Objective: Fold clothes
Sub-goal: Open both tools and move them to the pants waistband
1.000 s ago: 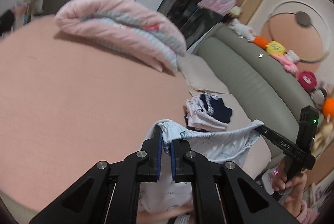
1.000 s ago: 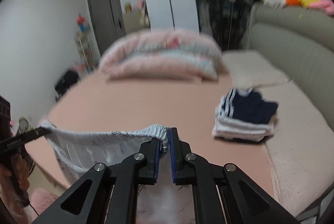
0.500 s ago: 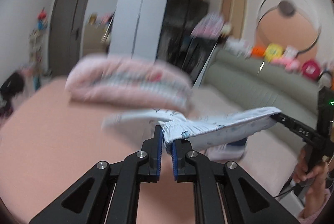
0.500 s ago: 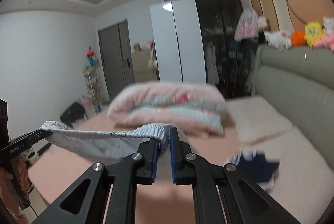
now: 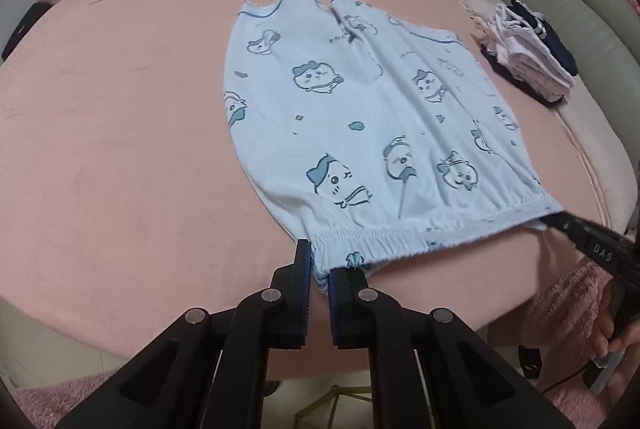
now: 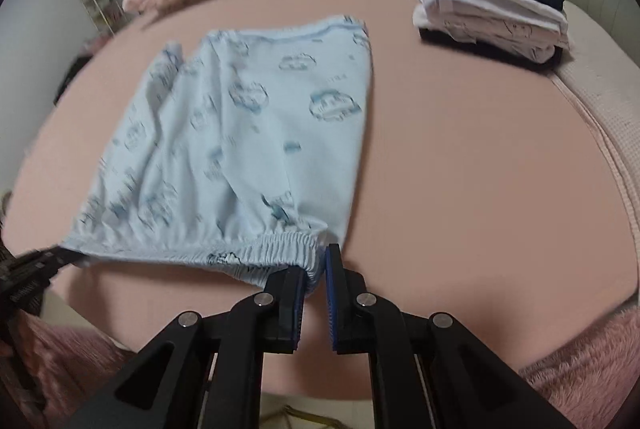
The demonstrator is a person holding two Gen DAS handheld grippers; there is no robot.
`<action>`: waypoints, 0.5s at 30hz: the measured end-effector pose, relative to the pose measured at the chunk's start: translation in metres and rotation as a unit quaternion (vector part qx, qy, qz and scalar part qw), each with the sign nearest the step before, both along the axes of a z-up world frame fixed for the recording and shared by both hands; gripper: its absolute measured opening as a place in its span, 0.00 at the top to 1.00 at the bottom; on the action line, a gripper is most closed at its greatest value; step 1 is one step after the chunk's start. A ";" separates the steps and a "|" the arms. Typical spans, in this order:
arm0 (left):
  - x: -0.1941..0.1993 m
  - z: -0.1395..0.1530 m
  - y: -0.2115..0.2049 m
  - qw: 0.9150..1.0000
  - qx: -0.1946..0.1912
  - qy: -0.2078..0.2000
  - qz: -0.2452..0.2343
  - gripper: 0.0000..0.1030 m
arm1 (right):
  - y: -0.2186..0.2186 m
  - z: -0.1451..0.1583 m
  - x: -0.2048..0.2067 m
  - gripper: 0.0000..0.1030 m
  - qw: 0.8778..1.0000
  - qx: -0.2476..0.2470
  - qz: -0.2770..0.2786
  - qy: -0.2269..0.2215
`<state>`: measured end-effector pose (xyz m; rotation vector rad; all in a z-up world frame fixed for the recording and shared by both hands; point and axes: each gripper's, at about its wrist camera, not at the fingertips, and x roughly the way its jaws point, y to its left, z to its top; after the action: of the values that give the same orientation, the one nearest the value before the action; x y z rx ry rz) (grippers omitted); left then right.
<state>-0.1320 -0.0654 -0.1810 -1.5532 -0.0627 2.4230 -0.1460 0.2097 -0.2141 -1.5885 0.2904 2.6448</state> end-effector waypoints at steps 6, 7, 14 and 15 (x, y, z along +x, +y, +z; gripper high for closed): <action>0.007 -0.004 -0.007 1.000 -0.001 -0.015 -0.004 0.93 | -0.007 -0.004 0.019 0.94 1.000 0.007 0.020 0.000; 0.007 -0.010 -0.008 1.000 -0.005 -0.023 -0.004 0.93 | -0.007 -0.008 0.019 0.94 1.000 0.006 0.022 -0.007; 0.012 -0.014 -0.016 0.998 -0.011 -0.058 -0.003 0.49 | -0.018 -0.010 0.009 0.71 0.995 0.053 0.071 -0.039; 0.016 -0.009 -0.017 0.998 -0.014 -0.060 -0.007 0.41 | -0.016 -0.004 0.013 0.64 0.995 0.048 0.077 -0.039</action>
<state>-0.1159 -0.0826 -0.1903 -1.7047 -0.0418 2.3276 -0.1330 0.1940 -0.2185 -1.7449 0.0366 2.6507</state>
